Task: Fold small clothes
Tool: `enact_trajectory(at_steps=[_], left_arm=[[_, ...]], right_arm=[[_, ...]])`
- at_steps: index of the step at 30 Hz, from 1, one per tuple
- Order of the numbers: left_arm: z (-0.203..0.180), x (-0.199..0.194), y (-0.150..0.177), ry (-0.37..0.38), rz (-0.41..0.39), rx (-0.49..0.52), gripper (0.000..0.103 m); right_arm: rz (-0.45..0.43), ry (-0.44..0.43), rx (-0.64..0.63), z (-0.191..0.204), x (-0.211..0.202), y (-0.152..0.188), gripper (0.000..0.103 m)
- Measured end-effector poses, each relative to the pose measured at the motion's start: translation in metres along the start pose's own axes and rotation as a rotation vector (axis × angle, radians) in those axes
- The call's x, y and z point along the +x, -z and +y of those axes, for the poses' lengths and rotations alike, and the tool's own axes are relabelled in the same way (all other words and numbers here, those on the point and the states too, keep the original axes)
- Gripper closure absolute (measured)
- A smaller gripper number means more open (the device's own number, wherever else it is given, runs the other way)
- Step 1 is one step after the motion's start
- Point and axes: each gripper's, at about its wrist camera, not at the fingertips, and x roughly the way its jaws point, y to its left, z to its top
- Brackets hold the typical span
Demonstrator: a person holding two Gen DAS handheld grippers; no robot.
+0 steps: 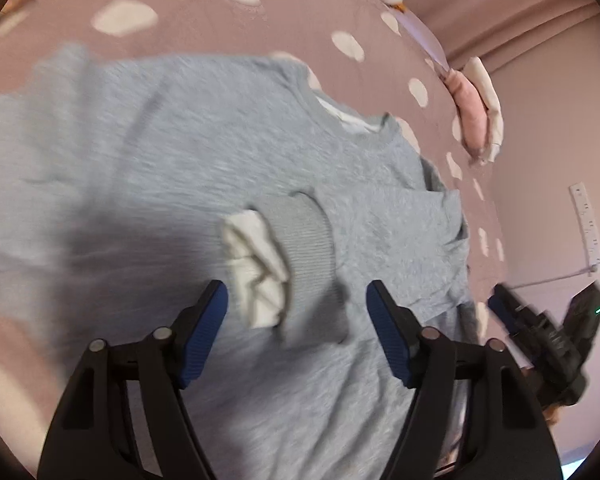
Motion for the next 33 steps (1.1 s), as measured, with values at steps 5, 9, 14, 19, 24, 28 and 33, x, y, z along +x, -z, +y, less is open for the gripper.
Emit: enact_trajectory(at_steps=[5, 9, 14, 19, 24, 28, 33], left_arm=[[-0.013, 0.016, -0.002, -0.048, -0.011, 0.039, 0.053], [-0.02, 0.019, -0.003, -0.101, -0.027, 0.093, 0.079], [-0.034, -0.005, -0.014, -0.111, -0.097, 0.132, 0.089], [-0.051, -0.048, -0.029, -0.126, -0.201, 0.194, 0.089], [-0.039, -0.05, -0.031, -0.215, -0.195, 0.219, 0.089], [-0.023, -0.037, -0.028, -0.267, -0.16, 0.215, 0.089], [-0.014, -0.039, -0.027, -0.262, -0.156, 0.195, 0.089]], right_arm=[[0.027, 0.018, 0.07, -0.026, 0.011, 0.006, 0.045], [0.026, 0.007, 0.09, -0.034, 0.017, 0.002, 0.045], [0.037, 0.019, 0.093, -0.034, 0.021, 0.002, 0.045], [0.025, 0.0, 0.043, -0.019, 0.015, -0.002, 0.045], [0.057, -0.028, 0.027, -0.004, 0.03, 0.003, 0.045], [0.096, -0.004, 0.02, 0.001, 0.045, 0.011, 0.045], [0.1, 0.026, -0.005, 0.005, 0.046, 0.013, 0.045]])
